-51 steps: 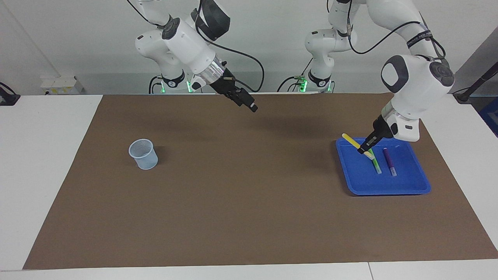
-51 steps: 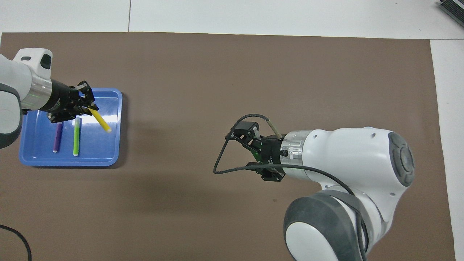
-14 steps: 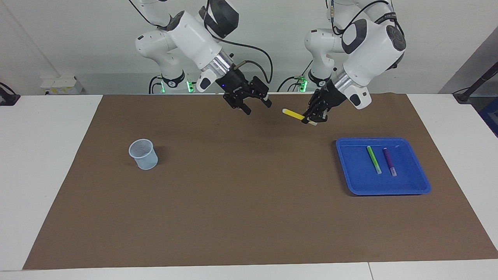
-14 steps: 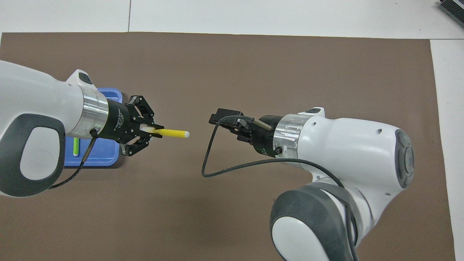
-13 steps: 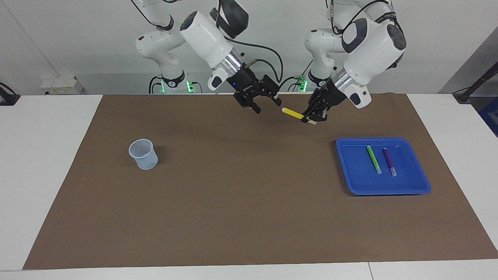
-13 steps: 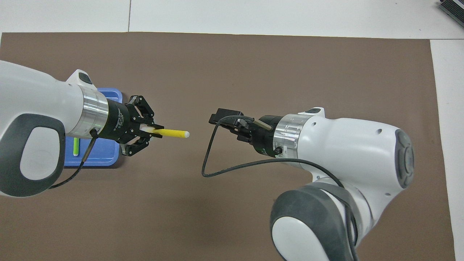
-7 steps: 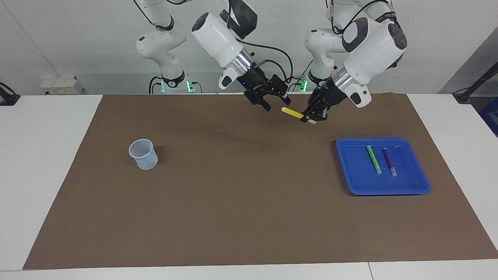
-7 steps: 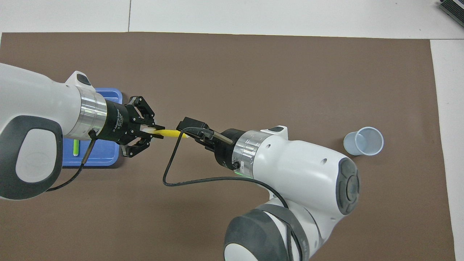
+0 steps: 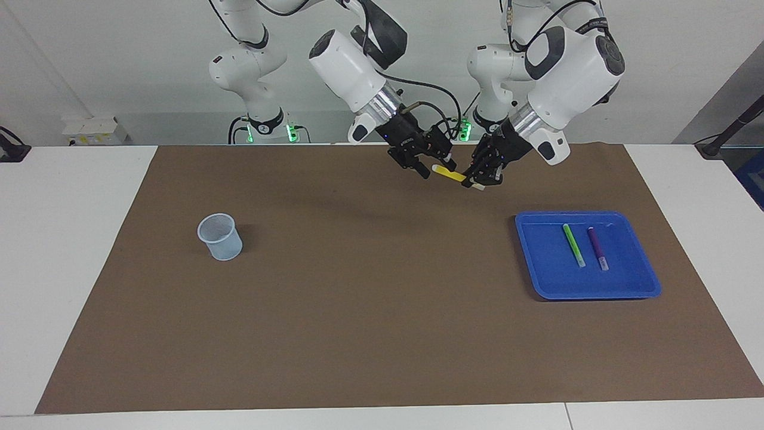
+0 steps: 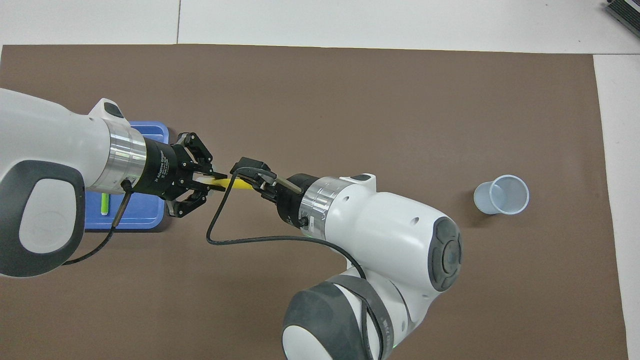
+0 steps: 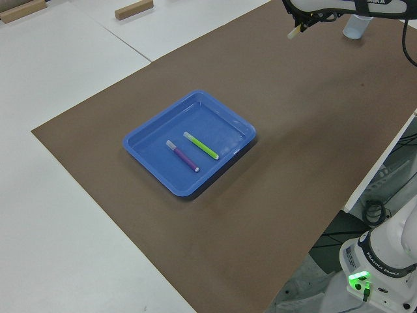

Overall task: Transfer and insert pens with both arms
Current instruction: 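Grasp the yellow pen's free end with the right gripper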

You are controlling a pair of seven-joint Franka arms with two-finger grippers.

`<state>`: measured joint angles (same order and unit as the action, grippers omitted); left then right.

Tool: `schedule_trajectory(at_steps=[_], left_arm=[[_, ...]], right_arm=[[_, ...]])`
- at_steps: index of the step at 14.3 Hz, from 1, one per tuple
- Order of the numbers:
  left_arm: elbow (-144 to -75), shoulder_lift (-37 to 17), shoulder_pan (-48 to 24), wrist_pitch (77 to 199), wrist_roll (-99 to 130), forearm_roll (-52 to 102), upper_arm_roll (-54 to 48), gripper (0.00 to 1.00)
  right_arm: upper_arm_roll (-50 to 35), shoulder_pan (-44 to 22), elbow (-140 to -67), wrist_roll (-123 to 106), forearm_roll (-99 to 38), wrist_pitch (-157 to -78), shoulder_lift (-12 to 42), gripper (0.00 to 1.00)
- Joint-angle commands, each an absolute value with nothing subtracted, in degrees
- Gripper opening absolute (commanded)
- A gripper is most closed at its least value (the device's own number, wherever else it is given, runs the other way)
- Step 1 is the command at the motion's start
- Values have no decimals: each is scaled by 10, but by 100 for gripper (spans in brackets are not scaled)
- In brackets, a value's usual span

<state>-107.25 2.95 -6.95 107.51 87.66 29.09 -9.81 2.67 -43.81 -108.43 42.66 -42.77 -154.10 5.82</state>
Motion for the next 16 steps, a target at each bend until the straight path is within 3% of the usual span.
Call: schedule_trajectory(at_steps=[1, 5, 10, 15, 16], left_arm=[[-1092, 49, -74, 1072, 882, 302, -92, 0], [-1092, 49, -74, 1071, 884, 303, -92, 0], [-1092, 51, -72, 1069, 885, 304, -91, 0], [-1092, 53, -72, 1067, 885, 304, -91, 0], [-1092, 53, -72, 1067, 886, 304, -91, 0]], right_arm=[[21, -435, -1075, 431, -445, -1545, 63, 69], [11, -435, -1076, 432, -445, -1546, 63, 67], [11, -433, -1076, 424, -445, -1545, 63, 43], [11, -432, -1077, 420, -445, -1545, 64, 40], [11, -432, -1077, 418, -445, -1546, 64, 32]])
